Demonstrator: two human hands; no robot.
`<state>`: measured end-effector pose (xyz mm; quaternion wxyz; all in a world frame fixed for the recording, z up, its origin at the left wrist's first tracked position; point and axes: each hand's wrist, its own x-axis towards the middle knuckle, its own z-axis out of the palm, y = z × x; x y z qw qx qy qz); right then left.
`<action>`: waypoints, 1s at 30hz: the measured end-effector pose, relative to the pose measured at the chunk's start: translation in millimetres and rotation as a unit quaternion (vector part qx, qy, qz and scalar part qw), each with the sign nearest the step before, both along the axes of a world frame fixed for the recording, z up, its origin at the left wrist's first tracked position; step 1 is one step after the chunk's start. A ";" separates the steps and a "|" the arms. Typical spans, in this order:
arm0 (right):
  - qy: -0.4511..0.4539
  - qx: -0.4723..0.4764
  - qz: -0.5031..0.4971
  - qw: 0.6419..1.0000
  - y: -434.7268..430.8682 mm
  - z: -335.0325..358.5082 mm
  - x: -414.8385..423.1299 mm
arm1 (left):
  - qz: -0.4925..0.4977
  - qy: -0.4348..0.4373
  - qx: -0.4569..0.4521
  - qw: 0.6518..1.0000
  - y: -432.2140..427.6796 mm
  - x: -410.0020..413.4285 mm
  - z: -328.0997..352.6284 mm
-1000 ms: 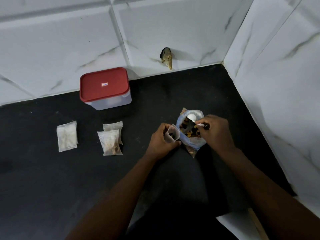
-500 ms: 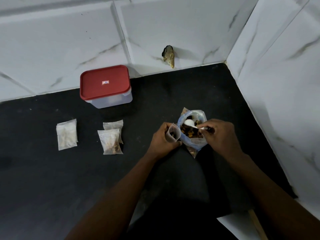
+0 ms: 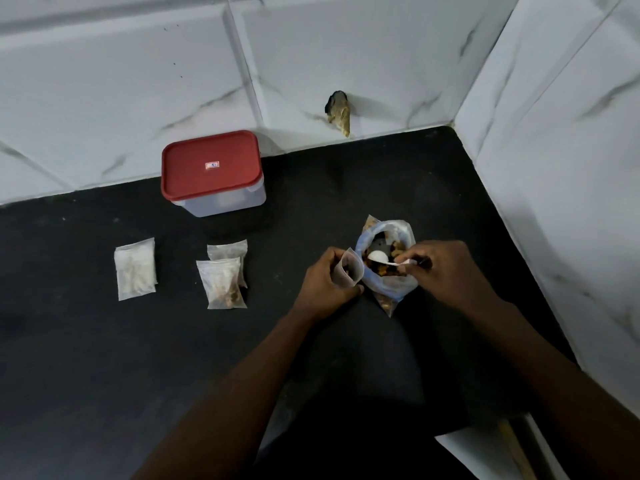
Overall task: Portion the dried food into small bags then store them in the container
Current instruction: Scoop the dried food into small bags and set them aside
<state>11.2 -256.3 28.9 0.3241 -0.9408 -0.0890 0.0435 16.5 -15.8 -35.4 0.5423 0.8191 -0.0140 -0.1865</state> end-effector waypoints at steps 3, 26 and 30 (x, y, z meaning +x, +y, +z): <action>-0.018 0.051 -0.041 0.998 -10.3 5.5 0.5 | 0.004 -0.014 0.004 1.000 0.1 -1.5 -0.5; 0.066 -0.023 -0.053 0.996 15.4 6.6 -0.8 | 0.049 -0.082 0.027 0.995 -14.6 -7.2 -9.7; 0.099 0.015 -0.076 0.992 12.7 3.9 -7.3 | 0.052 -0.086 0.026 0.995 -16.1 -7.1 -11.3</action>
